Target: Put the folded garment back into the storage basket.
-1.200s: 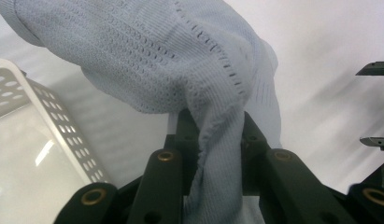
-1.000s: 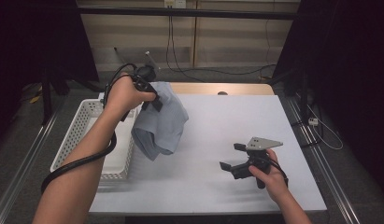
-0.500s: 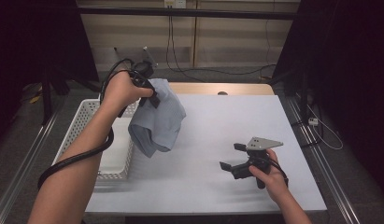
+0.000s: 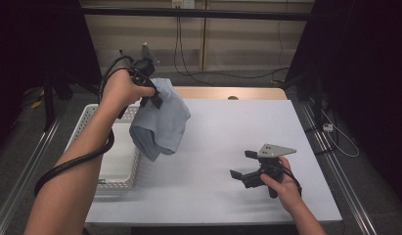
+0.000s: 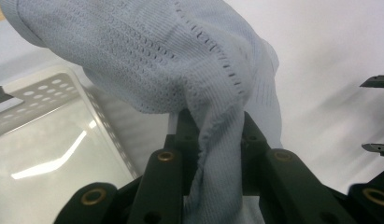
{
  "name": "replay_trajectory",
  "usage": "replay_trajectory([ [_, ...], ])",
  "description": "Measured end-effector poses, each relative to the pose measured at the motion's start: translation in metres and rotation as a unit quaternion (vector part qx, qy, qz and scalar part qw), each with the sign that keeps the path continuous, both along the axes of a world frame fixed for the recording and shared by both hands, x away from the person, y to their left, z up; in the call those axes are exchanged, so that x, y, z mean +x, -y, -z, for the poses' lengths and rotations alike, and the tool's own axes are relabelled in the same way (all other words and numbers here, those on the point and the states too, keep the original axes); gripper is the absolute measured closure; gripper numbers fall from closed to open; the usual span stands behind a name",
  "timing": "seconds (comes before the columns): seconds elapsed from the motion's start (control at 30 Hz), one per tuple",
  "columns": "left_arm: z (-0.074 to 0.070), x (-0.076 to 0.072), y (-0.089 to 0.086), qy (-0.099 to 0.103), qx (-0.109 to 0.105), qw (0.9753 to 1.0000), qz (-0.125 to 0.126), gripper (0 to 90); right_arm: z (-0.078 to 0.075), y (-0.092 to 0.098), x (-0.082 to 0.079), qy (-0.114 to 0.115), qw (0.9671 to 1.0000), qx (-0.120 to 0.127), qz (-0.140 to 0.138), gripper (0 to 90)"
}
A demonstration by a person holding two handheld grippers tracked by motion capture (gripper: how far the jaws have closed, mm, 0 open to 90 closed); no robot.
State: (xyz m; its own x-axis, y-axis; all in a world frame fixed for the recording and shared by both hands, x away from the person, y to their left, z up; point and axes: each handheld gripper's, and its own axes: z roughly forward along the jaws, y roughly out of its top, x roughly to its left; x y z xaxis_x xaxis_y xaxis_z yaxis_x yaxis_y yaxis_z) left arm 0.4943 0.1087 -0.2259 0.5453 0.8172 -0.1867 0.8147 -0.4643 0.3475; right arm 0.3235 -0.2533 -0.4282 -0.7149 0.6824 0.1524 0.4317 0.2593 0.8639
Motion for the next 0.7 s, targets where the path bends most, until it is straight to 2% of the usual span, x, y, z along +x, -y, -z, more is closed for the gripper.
replay_trajectory([
  [0.7,-0.021,0.004,-0.009,0.014,-0.008,0.9998,-0.011,75.7,0.001,0.0,0.0,-0.002,1.0,0.001,0.0,3.2],
])
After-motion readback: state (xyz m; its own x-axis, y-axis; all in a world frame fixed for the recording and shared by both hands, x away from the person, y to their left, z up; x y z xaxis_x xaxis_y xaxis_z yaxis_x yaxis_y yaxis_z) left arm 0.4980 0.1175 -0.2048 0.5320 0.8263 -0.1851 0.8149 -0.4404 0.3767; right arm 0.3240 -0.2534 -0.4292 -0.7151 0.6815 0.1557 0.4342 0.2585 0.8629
